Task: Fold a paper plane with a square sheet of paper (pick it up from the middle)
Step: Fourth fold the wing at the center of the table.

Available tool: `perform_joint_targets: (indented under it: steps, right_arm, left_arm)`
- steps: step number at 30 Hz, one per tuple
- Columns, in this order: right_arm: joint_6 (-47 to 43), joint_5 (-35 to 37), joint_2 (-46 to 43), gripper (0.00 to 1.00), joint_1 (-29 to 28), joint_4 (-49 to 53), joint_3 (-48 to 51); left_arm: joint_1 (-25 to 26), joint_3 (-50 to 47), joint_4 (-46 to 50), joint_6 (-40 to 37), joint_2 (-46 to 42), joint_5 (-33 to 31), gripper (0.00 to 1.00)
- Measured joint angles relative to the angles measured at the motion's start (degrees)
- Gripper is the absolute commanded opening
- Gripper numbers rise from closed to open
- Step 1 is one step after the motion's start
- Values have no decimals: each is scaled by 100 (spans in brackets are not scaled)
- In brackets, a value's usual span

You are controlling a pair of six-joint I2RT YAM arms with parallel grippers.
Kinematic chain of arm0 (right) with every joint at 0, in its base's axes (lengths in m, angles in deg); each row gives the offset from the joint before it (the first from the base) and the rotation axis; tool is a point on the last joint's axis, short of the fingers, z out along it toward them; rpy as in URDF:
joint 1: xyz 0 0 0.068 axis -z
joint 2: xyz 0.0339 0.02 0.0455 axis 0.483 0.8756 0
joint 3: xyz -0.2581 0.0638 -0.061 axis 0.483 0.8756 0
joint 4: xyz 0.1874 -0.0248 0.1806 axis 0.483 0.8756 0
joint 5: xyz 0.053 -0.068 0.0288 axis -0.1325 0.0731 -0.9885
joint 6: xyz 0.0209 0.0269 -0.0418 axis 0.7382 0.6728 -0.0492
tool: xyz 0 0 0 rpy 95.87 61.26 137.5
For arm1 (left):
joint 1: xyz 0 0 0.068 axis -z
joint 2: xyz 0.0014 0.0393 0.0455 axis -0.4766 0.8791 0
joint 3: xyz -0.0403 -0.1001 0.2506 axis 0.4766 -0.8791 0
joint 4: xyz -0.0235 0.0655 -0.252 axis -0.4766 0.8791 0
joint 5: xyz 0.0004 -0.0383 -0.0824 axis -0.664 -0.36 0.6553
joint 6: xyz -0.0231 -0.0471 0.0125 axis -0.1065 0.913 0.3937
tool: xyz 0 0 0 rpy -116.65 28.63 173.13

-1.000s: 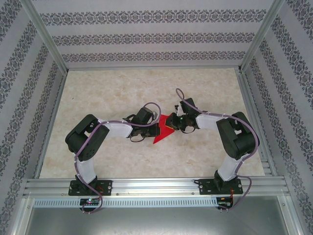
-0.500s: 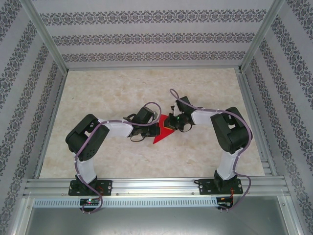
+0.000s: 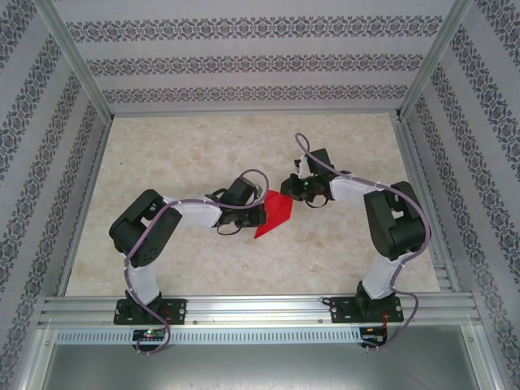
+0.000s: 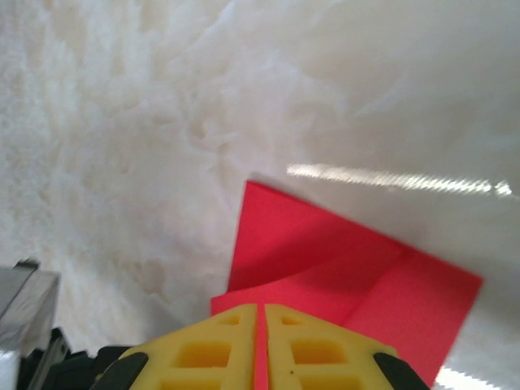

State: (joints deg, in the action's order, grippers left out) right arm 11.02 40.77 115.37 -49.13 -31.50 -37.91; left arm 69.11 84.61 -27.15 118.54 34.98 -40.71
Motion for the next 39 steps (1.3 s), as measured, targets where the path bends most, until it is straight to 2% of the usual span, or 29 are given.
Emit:
perform_joint_targets:
  steps: [5,10,15,22,26,30,33,39]
  right_arm:
    - [-2,-70,48,11,-304,-46,81]
    - [-146,-157,474,10,-391,166,-13]
    - [-367,-313,841,10,-116,487,-350]
    - [-452,-284,1213,9,636,632,-903]
    - [-431,-236,1342,10,879,662,-1134]
    - [-337,-179,1185,10,898,581,-1110]
    - [-219,-133,636,11,802,494,-802]
    - [72,-133,-367,10,232,256,-138]
  left_arm:
    - [2,37,48,0,17,-2,0]
    - [2,55,85,2,22,-2,0]
    - [4,81,114,2,37,-22,0]
    - [4,90,131,2,44,-20,0]
    - [4,90,129,2,44,-20,0]
    - [4,90,127,2,44,-20,0]
    - [4,90,125,2,44,-20,0]
    - [4,72,79,2,44,-20,0]
